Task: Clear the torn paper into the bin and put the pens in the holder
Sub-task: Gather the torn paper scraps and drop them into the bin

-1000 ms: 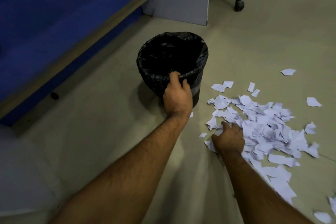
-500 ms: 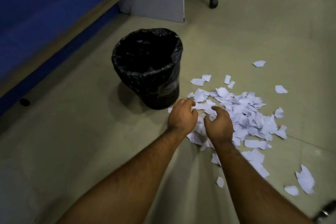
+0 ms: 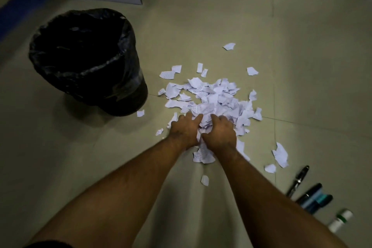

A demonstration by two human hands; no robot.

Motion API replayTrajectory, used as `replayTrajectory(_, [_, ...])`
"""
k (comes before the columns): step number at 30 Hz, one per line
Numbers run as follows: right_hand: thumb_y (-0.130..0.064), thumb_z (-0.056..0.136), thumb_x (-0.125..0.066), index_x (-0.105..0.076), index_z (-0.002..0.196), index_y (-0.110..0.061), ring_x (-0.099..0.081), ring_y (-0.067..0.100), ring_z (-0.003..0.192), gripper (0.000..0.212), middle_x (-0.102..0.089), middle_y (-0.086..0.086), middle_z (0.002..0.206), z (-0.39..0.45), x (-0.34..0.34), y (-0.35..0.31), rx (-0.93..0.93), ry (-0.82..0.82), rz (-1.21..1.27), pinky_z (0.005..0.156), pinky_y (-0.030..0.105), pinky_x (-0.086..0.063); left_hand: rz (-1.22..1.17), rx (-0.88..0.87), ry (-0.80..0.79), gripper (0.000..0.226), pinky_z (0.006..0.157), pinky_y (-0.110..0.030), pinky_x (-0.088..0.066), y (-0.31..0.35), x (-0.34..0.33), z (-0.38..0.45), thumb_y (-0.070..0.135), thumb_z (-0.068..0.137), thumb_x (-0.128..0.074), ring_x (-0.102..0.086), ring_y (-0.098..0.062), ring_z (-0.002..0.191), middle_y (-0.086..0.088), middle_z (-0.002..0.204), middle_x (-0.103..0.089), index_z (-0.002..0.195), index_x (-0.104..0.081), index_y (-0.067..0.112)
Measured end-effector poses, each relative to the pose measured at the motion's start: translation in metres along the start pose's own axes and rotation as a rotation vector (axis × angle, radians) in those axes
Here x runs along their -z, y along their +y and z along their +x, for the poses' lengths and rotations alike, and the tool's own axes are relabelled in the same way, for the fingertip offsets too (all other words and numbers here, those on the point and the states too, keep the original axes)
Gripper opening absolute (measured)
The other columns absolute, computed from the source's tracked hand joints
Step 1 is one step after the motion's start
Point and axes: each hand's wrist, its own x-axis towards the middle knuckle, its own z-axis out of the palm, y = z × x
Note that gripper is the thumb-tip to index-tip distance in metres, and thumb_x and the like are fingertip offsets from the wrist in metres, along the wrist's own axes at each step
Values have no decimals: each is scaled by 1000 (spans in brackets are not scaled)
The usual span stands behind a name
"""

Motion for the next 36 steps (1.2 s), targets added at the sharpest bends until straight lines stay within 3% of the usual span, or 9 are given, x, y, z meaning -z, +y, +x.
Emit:
replayTrajectory(3, [-38,83,-63,-50,137,-20,-51,34,116,59,-56,12,127,-4,3,2,44,20,-36,90,40,-46,-16,-15,154,84,93,-45,-48,5,-10,0,45,81,-69,-43,-33,128,-11,145,-40,149,-23,31])
replayTrajectory(7, [-33,88,-60,-58,129,-24,-56,33,111,42,-58,10,121,-3,7,4,82,8,-60,84,37,-49,-75,79,167,88,94,-45,-47,3,-10,9,39,81,-72,-42,-33,129,-11,148,-34,151,-19,29])
replayTrajectory(10, [-30,88,-59,-65,116,-26,-61,30,101,29,-62,6,111,-5,7,2,61,30,-76,76,34,-49,-11,28,125,60,92,-43,-48,3,-5,11,33,84,-69,-45,-32,125,-8,140,-44,139,-44,29])
replayTrajectory(14, [-30,88,-58,-67,105,-25,-65,29,95,20,-68,3,102,-7,4,4,23,64,-32,74,34,-51,-13,31,277,26,83,-36,-51,5,-9,4,24,91,-59,-55,-28,113,-7,125,-59,117,-66,23])
replayTrajectory(17, [-26,93,-52,-70,104,-23,-66,29,93,21,-71,5,101,-4,5,4,6,127,51,72,33,-49,-79,38,328,28,84,-34,-50,-1,-14,-1,22,92,-57,-60,-28,108,-9,119,-64,118,-67,19])
replayTrajectory(20, [-27,93,-57,-71,94,-15,-65,31,88,18,-72,9,94,-2,5,4,-76,186,235,66,29,-39,-342,126,324,28,90,-33,-48,-8,-13,-1,25,96,-57,-63,-28,108,-11,119,-67,118,-69,12])
replayTrajectory(23, [-24,92,-60,-71,86,-10,-65,33,80,19,-71,13,84,-3,8,-3,-214,240,443,64,26,-35,-506,296,407,19,78,-31,-49,-10,-1,-4,18,91,-62,-65,-32,98,-13,109,-71,105,-71,10])
replayTrajectory(30, [-23,90,-63,-75,94,-9,-67,31,86,19,-74,12,90,7,42,-53,-348,296,713,69,26,-45,-670,311,533,27,83,-34,-50,-9,63,-14,21,90,-63,-63,-38,104,-19,112,-70,113,-71,10])
replayTrajectory(36, [-27,85,-65,-72,82,-15,-68,27,76,15,-72,4,77,22,104,-125,-292,334,896,66,28,-52,-848,328,676,15,62,-33,-48,-25,161,-41,18,81,-67,-62,-32,73,-17,77,-69,76,-66,3])
